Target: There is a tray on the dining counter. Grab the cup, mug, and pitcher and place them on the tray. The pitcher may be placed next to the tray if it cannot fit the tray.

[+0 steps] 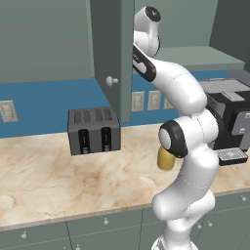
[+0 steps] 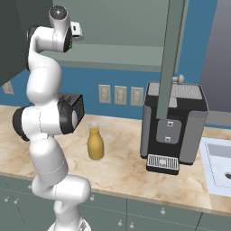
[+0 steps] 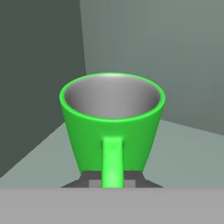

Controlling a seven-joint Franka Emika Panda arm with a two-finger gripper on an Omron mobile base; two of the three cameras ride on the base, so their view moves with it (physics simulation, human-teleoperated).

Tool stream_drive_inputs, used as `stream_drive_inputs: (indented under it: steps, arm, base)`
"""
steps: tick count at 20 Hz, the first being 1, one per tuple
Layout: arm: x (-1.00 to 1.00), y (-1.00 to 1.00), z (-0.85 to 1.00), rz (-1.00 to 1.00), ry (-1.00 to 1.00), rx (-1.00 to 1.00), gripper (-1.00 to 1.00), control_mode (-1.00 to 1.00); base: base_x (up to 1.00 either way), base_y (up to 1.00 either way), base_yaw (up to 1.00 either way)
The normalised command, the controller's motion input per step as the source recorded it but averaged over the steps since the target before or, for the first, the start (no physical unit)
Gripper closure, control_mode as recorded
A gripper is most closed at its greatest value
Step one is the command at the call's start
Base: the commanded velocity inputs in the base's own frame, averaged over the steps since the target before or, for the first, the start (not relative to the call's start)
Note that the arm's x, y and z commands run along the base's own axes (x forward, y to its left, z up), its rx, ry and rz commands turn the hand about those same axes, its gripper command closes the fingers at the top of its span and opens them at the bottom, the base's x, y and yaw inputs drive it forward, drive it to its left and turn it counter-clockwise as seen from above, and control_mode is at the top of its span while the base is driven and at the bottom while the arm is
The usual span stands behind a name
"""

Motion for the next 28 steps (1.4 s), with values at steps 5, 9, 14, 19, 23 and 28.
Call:
stream_drive_inputs:
  steps: [5,9,14,19,23,28]
  arm:
    - [0.0,0.0,0.0,0.0,0.0,0.0,1.0,-1.0]
    - [-0.04,-0.09,0.0,0.0,0.0,0.0,1.0,-1.0]
    - [-0.19,-0.29,0.0,0.0,-0.01,0.0,1.0,-1.0]
    - [-0.33,-0.33,0.0,0.0,-0.01,0.0,1.0,-1.0]
    - [-0.46,-0.38,0.0,0.0,-0.01,0.0,1.0,-1.0]
    - [-0.66,-0.43,0.0,0.0,0.0,0.0,1.0,-1.0]
  base:
    - [0.0,0.0,0.0]
    - [0.0,0.0,0.0]
    - [0.0,0.0,0.0]
    - [0.0,0.0,0.0]
    - [0.0,0.0,0.0]
    - [0.0,0.0,0.0]
